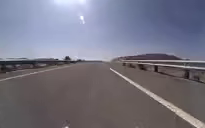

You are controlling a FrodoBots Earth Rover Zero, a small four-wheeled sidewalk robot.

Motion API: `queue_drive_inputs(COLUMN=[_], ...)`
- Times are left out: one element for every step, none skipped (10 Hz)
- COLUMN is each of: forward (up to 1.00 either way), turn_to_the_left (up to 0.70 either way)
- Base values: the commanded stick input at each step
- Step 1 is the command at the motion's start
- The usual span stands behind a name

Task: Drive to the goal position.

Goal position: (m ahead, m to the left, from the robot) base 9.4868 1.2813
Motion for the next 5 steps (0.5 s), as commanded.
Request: queue_drive_inputs(forward=[1.00, 1.00, 1.00, 1.00, 1.00], turn_to_the_left=[0.00, 0.00, 0.00, 0.00, 0.27])
